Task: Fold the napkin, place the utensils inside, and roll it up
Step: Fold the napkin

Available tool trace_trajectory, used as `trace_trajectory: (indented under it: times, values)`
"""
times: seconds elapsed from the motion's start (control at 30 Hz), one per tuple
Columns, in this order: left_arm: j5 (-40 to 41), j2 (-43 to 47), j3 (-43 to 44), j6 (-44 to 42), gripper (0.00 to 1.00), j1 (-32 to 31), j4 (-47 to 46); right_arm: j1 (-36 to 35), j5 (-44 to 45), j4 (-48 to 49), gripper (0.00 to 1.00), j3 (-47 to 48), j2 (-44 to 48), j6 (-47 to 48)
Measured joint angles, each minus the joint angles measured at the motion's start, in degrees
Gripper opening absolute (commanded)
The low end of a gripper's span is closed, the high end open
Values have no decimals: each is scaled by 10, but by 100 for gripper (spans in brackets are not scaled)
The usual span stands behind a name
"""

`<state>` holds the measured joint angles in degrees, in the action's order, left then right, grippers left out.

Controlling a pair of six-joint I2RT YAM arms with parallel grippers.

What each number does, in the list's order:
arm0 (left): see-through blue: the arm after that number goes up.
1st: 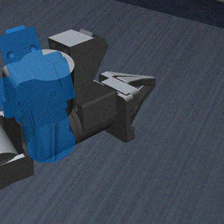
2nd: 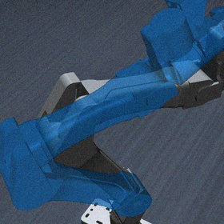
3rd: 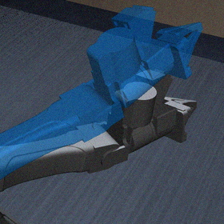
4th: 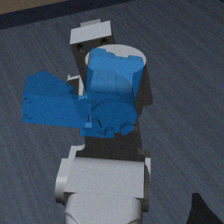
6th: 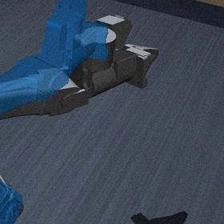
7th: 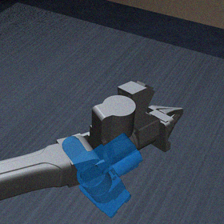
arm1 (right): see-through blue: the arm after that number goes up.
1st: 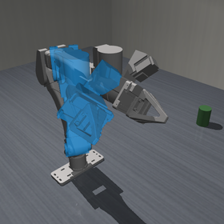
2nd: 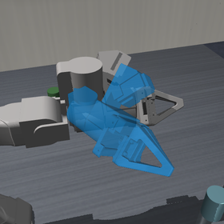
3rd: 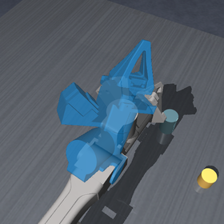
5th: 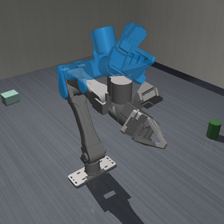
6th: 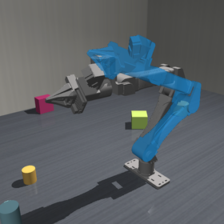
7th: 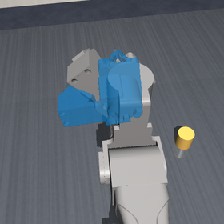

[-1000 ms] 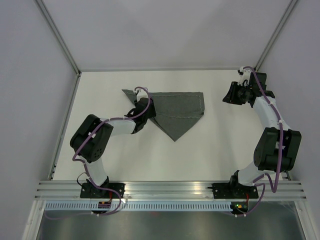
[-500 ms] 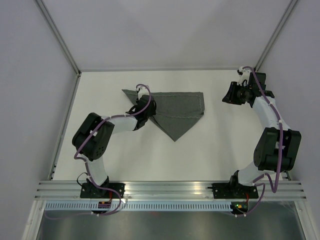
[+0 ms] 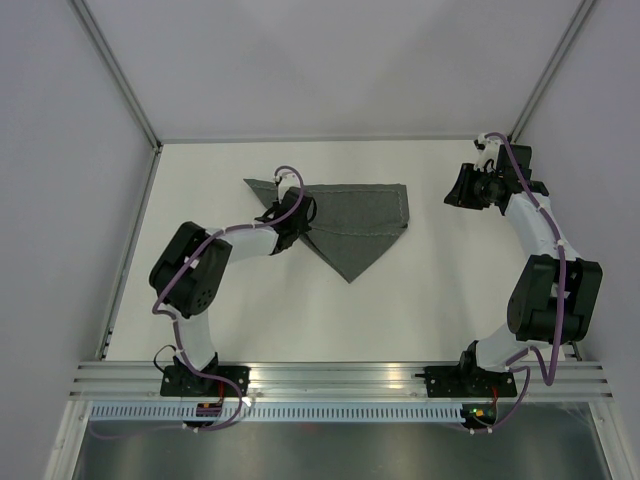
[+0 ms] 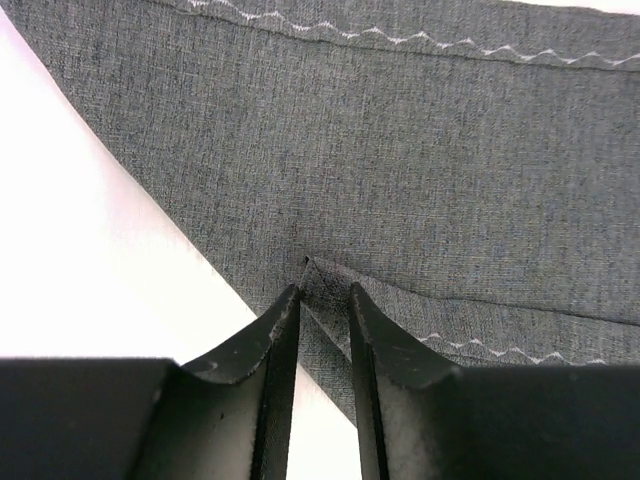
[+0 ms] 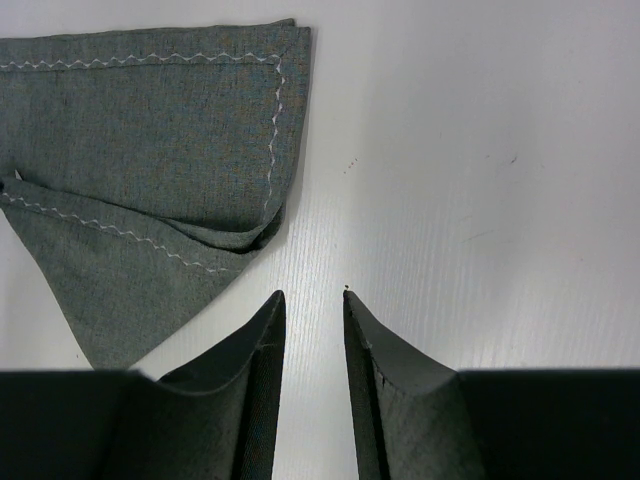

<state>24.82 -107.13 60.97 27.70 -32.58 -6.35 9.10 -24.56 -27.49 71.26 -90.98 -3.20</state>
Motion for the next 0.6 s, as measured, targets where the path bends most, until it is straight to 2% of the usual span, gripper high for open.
trace_trajectory:
  times: [0.27, 0.5, 0.6]
  values:
    - [4, -18, 8, 15, 31, 3, 32, 0, 0, 0, 35, 0, 0, 0]
    - [3, -20, 8, 21, 43, 7, 41, 0, 0, 0, 35, 0, 0, 0]
    - [0, -19, 10, 21, 45, 9, 41, 0, 0, 0, 35, 0, 0, 0]
